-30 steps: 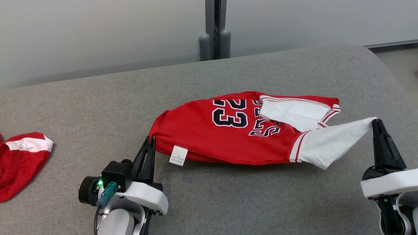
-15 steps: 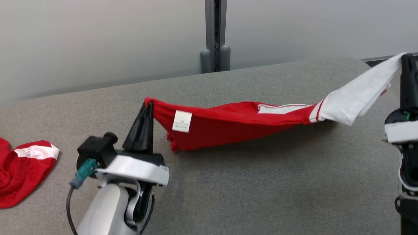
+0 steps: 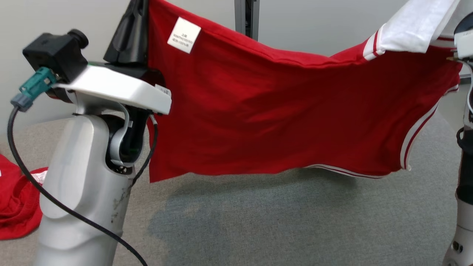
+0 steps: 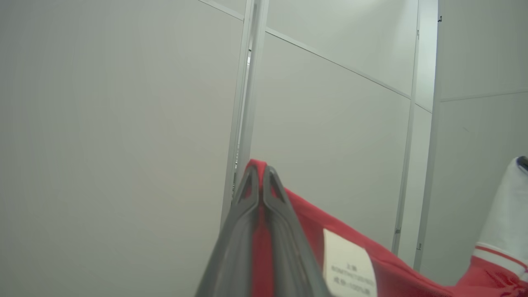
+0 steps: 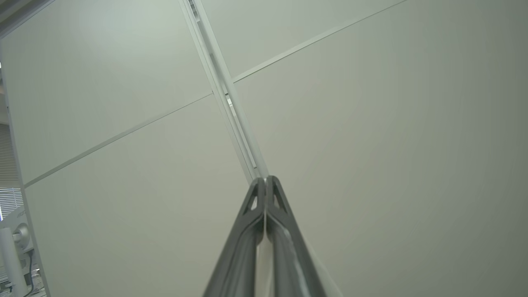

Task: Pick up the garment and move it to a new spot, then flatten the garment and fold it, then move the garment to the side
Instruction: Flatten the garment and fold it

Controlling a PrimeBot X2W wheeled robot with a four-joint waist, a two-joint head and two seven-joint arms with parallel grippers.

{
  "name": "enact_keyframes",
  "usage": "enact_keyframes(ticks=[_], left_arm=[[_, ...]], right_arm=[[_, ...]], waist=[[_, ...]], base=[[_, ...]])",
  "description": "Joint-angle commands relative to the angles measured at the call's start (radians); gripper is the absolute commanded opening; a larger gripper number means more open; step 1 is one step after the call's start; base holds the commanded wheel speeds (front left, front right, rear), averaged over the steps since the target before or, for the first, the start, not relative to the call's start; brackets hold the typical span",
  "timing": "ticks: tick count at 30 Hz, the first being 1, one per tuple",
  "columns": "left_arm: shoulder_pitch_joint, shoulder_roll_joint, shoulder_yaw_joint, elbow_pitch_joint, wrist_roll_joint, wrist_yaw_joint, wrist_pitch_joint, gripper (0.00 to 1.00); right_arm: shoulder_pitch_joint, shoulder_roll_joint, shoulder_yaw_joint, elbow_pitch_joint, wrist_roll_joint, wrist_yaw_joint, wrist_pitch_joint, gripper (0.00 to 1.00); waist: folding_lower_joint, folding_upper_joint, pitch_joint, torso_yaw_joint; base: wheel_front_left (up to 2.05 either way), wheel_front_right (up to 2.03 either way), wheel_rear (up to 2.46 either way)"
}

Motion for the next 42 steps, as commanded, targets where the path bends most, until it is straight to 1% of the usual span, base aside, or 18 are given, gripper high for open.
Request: enact_keyframes(ticks=[1, 4, 6, 9, 15, 19, 22, 24, 27, 31, 36, 39, 42], left_arm=[[-0.025, 0.010, 0.007, 0.004, 0.001, 0.006, 0.004, 0.00], [-0.064, 0.020, 0.015, 0.011, 0.010, 0.017, 0.014, 0.00], [-0.081, 0.026, 0.012, 0.021, 0.015, 0.016, 0.017, 0.00], [-0.106, 0.035, 0.022, 0.050, 0.025, 0.034, 0.009, 0.00], [-0.144, 0.047, 0.012, 0.098, 0.037, 0.033, 0.015, 0.00], [-0.231, 0.062, 0.007, 0.136, 0.059, 0.034, 0.022, 0.00], [-0.330, 0.071, 0.000, 0.177, 0.077, 0.028, 0.017, 0.00], [-0.407, 0.073, 0.003, 0.214, 0.083, 0.026, 0.014, 0.00], [-0.528, 0.062, 0.015, 0.281, 0.083, 0.037, 0.000, 0.00], [-0.706, 0.051, 0.014, 0.385, 0.110, 0.041, -0.070, 0.00], [-0.902, 0.022, 0.023, 0.537, 0.118, 0.058, -0.177, 0.00], [-0.993, 0.006, 0.028, 0.603, 0.120, 0.068, -0.222, 0.00], [-1.042, -0.003, 0.031, 0.627, 0.123, 0.076, -0.238, 0.00]], right_arm=[[-0.025, -0.004, -0.001, 0.017, -0.009, 0.000, 0.003, 0.00], [-0.083, -0.002, -0.001, 0.065, -0.014, 0.000, 0.005, 0.00], [-0.113, -0.005, -0.001, 0.094, -0.019, 0.000, -0.001, 0.00], [-0.158, -0.004, 0.007, 0.142, -0.026, 0.000, -0.009, 0.00], [-0.212, 0.006, -0.002, 0.204, -0.024, 0.000, -0.022, 0.00], [-0.305, -0.002, -0.018, 0.252, -0.043, 0.000, -0.024, 0.00], [-0.397, -0.016, 0.008, 0.288, -0.085, 0.000, -0.038, 0.00], [-0.479, -0.026, 0.008, 0.318, -0.098, 0.000, -0.054, 0.00], [-0.616, -0.029, -0.008, 0.382, -0.122, 0.000, -0.094, 0.00], [-0.801, -0.023, -0.008, 0.481, -0.136, 0.000, -0.184, 0.00], [-0.958, -0.021, 0.045, 0.587, -0.117, 0.000, -0.325, 0.00], [-1.030, -0.027, 0.059, 0.628, -0.111, 0.000, -0.365, 0.00], [-1.060, -0.027, 0.057, 0.627, -0.106, 0.000, -0.373, 0.00]], waist=[[0.0000, 0.0000, -0.002, 0.001], [0.0000, 0.0000, -0.006, 0.007], [0.0000, 0.0000, -0.008, 0.012], [0.0000, 0.0000, -0.007, 0.020], [0.0000, 0.0000, 0.026, 0.028], [0.0000, 0.0000, 0.109, 0.031], [0.0000, 0.0000, 0.193, 0.034], [0.0000, 0.0000, 0.254, 0.038], [0.0000, 0.0000, 0.340, 0.043], [0.0000, 0.0000, 0.427, 0.053], [0.0000, 0.0000, 0.514, 0.065], [0.0000, 0.0000, 0.553, 0.073], [0.0000, 0.0000, 0.585, 0.078]], base=[[0.00, 0.00, 0.00], [0.00, 0.00, 0.00], [0.00, 0.00, 0.00], [0.00, 0.00, 0.00], [0.00, 0.00, 0.00], [0.00, 0.00, 0.00], [0.00, 0.00, 0.00], [0.00, 0.00, 0.00], [0.00, 0.00, 0.00], [0.00, 0.00, 0.00], [0.00, 0.00, 0.00], [0.00, 0.00, 0.00], [0.00, 0.00, 0.00]])
